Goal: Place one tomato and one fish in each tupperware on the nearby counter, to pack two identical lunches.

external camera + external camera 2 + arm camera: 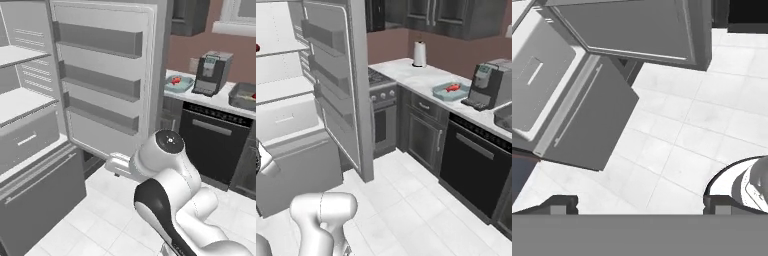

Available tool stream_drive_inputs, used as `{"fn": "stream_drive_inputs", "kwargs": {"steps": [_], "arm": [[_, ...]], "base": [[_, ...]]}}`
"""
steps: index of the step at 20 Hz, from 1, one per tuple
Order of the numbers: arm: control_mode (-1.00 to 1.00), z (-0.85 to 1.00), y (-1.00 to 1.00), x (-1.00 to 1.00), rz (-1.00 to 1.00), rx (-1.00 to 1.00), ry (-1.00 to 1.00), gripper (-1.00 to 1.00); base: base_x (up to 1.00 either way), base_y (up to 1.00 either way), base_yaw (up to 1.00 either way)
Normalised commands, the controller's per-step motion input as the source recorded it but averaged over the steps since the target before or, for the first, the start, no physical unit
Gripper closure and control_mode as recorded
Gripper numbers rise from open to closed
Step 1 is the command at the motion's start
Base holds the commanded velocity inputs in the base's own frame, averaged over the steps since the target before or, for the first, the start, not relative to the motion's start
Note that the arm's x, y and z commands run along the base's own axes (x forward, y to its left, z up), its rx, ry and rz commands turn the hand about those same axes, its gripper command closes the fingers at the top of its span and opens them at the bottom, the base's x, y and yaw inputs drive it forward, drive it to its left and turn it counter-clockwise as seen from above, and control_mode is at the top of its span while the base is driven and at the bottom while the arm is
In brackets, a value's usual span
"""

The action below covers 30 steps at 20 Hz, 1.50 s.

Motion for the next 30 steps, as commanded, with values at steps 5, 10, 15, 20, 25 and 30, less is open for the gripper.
{"fn": "stream_drive_inputs", "kwargs": {"steps": [5, 10, 15, 20, 25, 30], "arm": [[1.0, 0.0, 0.0, 0.0, 0.0, 0.0, 0.0, -1.0], [1.0, 0.0, 0.0, 0.0, 0.0, 0.0, 0.0, -1.0], [1.0, 0.0, 0.0, 0.0, 0.0, 0.0, 0.0, -1.0], [1.0, 0.0, 0.0, 0.0, 0.0, 0.0, 0.0, -1.0], [1.0, 0.0, 0.0, 0.0, 0.0, 0.0, 0.0, -1.0], [-1.0, 0.56, -0.25, 0.43, 0.14, -0.13, -0.07, -1.0]], "base": [[0.67, 1.0, 0.19], [0.99, 0.56, 0.35], [0.84, 0.44, 0.45], [1.0, 0.01, 0.4], [1.0, -0.29, 0.25], [0.4, -0.21, 0.06]]}}
